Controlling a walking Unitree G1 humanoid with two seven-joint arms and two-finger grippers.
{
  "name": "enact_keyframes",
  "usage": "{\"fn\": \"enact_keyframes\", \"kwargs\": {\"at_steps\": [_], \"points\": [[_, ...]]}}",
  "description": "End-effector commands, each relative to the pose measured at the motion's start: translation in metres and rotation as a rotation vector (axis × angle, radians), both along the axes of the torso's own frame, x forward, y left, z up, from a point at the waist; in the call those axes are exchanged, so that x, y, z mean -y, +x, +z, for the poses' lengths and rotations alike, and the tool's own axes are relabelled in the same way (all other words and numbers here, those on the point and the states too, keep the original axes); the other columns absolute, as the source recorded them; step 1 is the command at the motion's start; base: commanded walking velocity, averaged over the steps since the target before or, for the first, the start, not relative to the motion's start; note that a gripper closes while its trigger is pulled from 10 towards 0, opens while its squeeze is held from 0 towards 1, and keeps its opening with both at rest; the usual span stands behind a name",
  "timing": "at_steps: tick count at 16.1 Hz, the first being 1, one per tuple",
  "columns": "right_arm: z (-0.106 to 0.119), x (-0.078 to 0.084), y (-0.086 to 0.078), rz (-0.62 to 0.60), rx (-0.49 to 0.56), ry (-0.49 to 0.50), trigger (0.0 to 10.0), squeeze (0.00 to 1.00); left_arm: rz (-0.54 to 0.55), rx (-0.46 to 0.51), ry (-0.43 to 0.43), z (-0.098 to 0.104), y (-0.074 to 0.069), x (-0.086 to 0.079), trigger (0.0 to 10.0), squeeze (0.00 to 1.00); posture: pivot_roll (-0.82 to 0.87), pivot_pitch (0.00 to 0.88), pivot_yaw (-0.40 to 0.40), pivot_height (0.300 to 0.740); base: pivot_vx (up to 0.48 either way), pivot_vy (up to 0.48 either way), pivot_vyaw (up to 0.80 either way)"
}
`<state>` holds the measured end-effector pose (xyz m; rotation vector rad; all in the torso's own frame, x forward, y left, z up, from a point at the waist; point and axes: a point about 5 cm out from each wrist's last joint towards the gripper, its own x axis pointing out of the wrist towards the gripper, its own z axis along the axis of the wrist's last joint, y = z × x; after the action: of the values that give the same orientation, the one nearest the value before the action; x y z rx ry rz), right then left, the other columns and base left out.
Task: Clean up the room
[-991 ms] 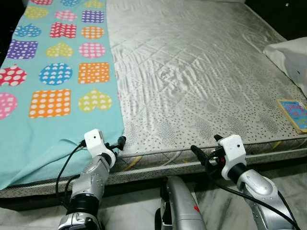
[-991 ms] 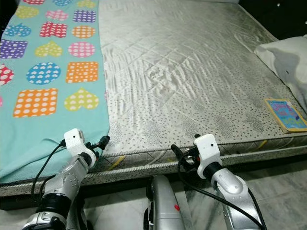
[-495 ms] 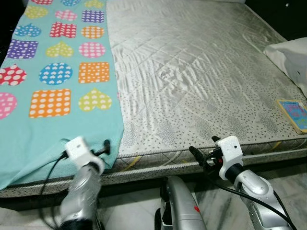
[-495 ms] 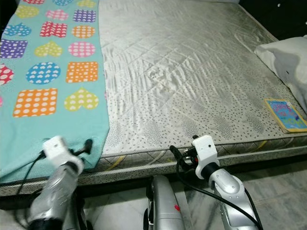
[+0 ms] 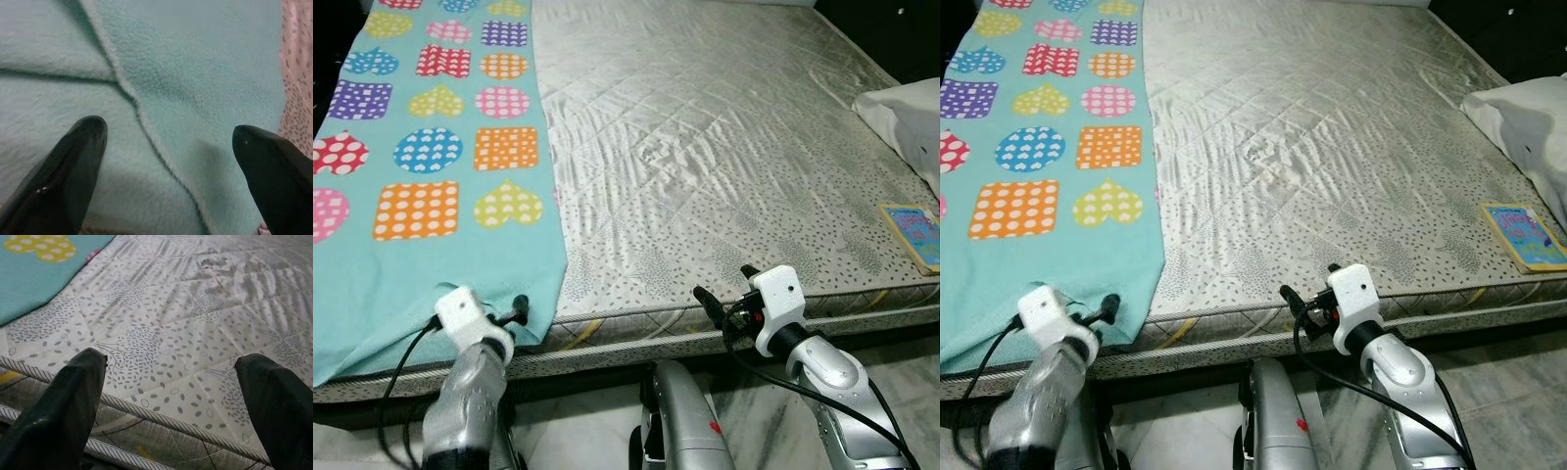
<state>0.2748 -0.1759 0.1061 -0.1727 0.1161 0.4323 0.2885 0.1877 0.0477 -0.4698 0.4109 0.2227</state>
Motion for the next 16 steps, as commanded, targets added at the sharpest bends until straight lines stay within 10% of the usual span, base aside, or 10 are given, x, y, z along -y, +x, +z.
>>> {"fn": "enact_keyframes", "kwargs": {"at_steps": [1, 2, 3, 7, 16], "points": [[0.000, 0.003, -0.004, -0.008, -0.010, -0.011, 10.0, 0.00, -0.041, -0.058, -0.019, -0.013, -0.002, 0.005, 10.0, 0.00, -0.15, 0.168, -0.119, 0.556, 0.000, 0.000, 0.00], [0.000, 0.004, -0.005, -0.013, -0.012, -0.014, 10.0, 0.00, -0.053, -0.060, -0.018, -0.014, 0.000, 0.005, 9.6, 0.00, -0.15, 0.168, -0.119, 0.556, 0.000, 0.000, 0.00], [0.000, 0.004, -0.005, -0.018, -0.013, -0.016, 10.0, 0.00, -0.054, -0.055, -0.019, -0.014, 0.003, 0.005, 4.9, 0.00, -0.15, 0.168, -0.119, 0.556, 0.000, 0.000, 0.00], [0.000, 0.003, -0.006, -0.015, -0.017, -0.018, 10.0, 0.00, -0.079, -0.053, -0.035, -0.015, 0.010, 0.010, 0.0, 0.00, -0.16, 0.173, -0.116, 0.556, 0.000, 0.000, 0.00], [-0.005, 0.003, -0.001, -0.023, -0.019, -0.023, 10.0, 0.00, -0.162, 0.013, -0.067, -0.015, 0.016, 0.032, 0.0, 0.00, -0.16, 0.172, -0.114, 0.556, 0.000, 0.000, 0.00]]}}
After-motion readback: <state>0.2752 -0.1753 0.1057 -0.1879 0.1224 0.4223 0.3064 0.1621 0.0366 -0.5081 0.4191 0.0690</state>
